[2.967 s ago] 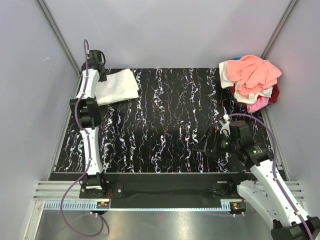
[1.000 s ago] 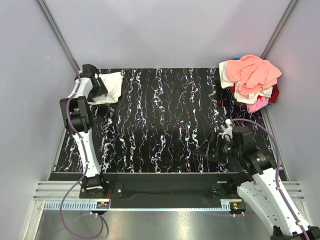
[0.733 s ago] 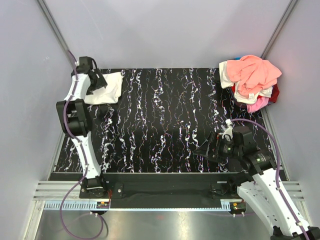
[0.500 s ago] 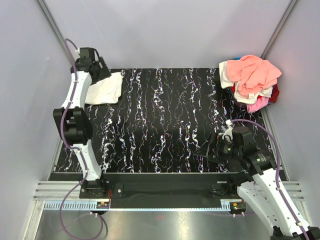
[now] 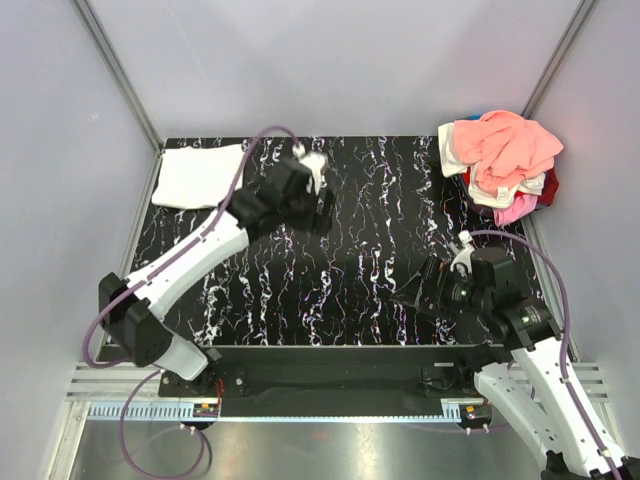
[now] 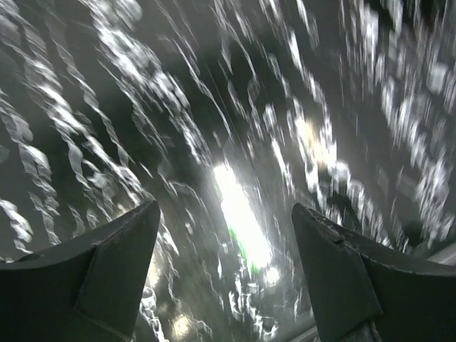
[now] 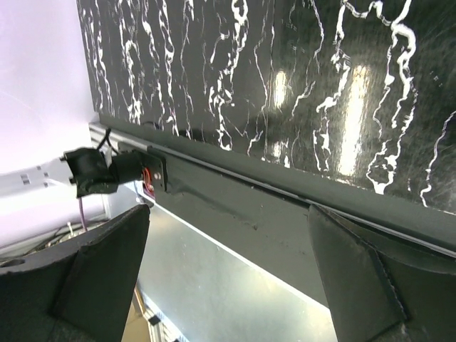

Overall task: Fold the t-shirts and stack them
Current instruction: Reset both grippers

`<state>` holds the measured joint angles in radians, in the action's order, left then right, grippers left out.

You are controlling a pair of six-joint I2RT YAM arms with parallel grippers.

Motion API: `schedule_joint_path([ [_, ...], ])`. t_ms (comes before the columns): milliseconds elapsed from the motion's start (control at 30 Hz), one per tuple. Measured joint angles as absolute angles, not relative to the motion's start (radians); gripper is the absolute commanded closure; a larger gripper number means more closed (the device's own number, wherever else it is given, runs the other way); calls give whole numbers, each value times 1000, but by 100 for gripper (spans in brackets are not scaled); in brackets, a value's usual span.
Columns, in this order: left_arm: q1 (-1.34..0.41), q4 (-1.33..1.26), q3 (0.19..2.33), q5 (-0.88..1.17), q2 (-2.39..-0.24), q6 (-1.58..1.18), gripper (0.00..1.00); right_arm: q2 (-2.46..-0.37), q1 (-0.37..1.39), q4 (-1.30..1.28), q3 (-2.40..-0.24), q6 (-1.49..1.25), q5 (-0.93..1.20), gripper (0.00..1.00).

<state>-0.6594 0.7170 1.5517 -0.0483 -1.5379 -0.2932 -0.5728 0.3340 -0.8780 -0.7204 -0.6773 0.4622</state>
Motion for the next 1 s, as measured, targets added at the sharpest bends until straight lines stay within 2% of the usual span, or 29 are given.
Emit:
schedule_joint_path([
  [100,-732,723,1345,-69,-1436,-288,18,-587,334,-891,-770,-675,437,0],
  [233,-718,749,1117,-120,-1196,-289,16,-569,334,-895,-804,-680,400,1],
  [500,-712,698,900,-235,-691,-284,7,-485,334,-813,-686,-765,373,0],
  [533,-712,699,876,-261,-646,-288,2,-484,334,-801,-664,-776,372,1],
  [1000,-712,794,862,-446,-497,-317,1,-412,334,-721,-482,-844,278,0],
])
